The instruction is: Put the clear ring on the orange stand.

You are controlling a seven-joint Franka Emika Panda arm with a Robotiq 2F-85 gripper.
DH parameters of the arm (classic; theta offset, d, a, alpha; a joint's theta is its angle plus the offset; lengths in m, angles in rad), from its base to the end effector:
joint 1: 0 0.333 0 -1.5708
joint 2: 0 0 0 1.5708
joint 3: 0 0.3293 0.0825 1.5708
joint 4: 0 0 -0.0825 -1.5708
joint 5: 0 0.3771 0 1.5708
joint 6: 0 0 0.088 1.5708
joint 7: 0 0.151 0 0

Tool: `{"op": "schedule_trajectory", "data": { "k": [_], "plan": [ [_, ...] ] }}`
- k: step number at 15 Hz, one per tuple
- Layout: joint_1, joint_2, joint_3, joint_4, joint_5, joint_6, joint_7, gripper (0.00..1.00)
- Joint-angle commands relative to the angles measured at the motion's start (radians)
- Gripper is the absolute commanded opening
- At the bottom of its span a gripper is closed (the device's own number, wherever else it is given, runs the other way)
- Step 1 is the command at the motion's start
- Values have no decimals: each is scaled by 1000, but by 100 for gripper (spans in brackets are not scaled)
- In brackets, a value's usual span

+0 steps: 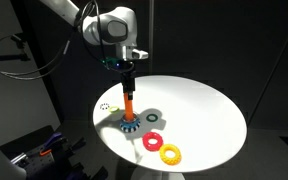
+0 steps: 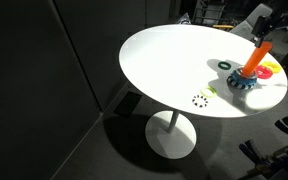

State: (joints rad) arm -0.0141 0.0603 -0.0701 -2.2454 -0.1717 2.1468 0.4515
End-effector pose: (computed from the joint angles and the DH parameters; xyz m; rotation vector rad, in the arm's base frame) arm 0.4982 -0.0556 0.3031 2.8998 -0.6344 -0.1940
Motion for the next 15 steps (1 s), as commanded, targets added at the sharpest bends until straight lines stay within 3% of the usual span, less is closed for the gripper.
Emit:
{"op": "schedule_trajectory", "data": {
  "k": [1, 15],
  "plan": [
    [-5, -10, 3, 10, -14, -27, 21, 100],
    [1, -131, 39, 31, 50, -153, -90, 100]
  ]
}}
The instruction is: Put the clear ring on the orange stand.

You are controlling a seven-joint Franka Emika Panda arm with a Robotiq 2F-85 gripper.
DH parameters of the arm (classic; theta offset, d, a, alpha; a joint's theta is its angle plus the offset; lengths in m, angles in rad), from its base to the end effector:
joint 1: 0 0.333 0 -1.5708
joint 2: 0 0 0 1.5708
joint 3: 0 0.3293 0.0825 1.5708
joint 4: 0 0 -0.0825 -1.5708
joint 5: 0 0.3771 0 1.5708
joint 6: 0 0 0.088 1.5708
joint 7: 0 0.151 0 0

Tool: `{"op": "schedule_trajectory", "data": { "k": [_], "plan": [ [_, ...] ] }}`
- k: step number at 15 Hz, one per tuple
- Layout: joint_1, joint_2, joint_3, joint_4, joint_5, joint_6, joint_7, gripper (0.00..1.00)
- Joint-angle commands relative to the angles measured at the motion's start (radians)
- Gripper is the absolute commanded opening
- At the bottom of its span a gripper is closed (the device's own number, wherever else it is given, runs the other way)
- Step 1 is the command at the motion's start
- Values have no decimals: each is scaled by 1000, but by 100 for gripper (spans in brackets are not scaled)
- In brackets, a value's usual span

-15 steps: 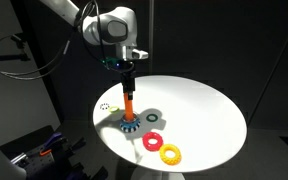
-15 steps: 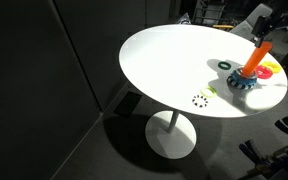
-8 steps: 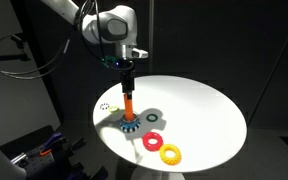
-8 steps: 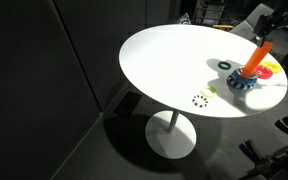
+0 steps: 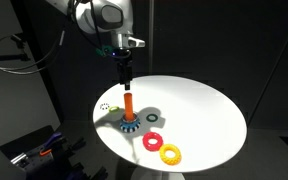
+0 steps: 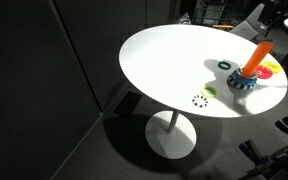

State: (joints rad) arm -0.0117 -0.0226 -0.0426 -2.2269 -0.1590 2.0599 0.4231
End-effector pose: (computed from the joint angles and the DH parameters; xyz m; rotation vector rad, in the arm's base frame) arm 0.4923 -0.0413 0.3462 2.9216 -0.5806 -0.1749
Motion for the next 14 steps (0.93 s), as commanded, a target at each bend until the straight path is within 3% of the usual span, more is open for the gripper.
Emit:
{"op": "schedule_trajectory", "data": {
  "k": [1, 8, 14],
  "plan": [
    [-2, -62, 15, 16, 46, -92, -81, 100],
    [-1, -162, 35, 26, 82, -193, -181, 100],
    [-6, -160, 46, 10, 63, -170, -155, 100]
  ]
}}
